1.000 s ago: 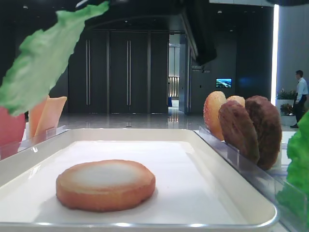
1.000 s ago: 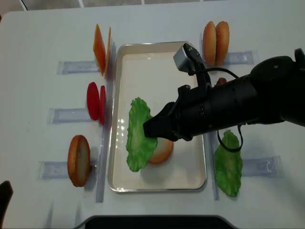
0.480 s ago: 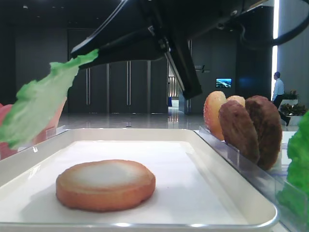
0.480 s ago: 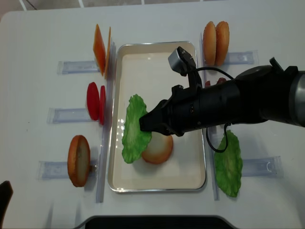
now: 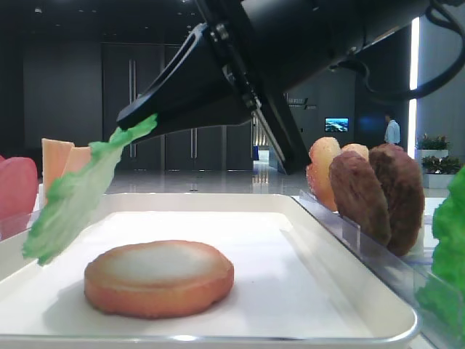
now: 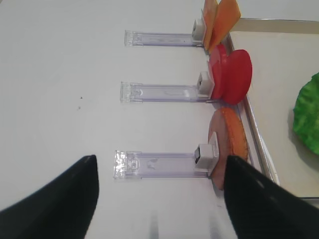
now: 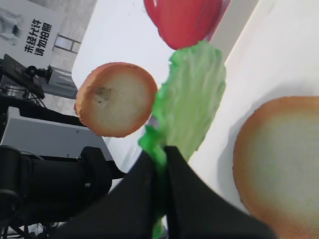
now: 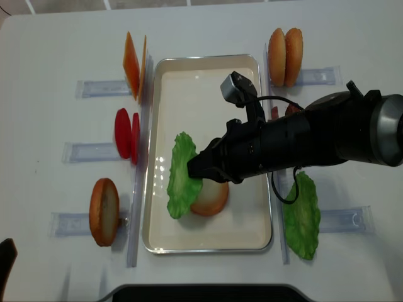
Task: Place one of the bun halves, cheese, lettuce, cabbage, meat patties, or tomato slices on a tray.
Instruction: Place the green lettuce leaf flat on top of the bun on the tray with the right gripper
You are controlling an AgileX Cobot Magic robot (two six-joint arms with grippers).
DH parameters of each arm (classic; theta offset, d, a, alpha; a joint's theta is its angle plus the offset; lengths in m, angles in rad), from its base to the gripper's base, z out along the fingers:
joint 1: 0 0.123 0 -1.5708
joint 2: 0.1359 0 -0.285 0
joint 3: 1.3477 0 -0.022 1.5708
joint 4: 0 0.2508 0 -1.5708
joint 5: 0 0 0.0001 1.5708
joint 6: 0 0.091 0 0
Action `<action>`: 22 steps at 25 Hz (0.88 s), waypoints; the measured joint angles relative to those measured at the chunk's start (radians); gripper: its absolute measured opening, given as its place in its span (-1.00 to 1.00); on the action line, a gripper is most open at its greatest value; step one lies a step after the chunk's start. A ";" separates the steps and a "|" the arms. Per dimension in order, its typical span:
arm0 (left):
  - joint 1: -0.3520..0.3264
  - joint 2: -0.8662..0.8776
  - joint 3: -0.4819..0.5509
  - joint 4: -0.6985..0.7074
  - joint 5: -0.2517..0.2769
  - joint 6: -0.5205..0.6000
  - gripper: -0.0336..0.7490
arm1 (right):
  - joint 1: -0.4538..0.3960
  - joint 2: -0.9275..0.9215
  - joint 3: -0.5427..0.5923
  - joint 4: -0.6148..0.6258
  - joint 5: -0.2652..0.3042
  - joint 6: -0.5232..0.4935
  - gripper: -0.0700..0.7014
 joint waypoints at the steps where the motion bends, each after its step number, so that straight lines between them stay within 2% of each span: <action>1: 0.000 0.000 0.000 0.000 0.000 0.000 0.61 | 0.000 0.000 0.000 -0.004 -0.005 0.000 -0.79; 11: 0.000 0.000 0.000 0.000 0.000 0.000 0.61 | 0.000 0.000 0.000 -0.061 -0.053 0.012 -0.79; 22: 0.000 0.000 0.000 0.000 0.000 0.000 0.61 | 0.000 0.000 0.000 -0.166 -0.110 0.084 -0.79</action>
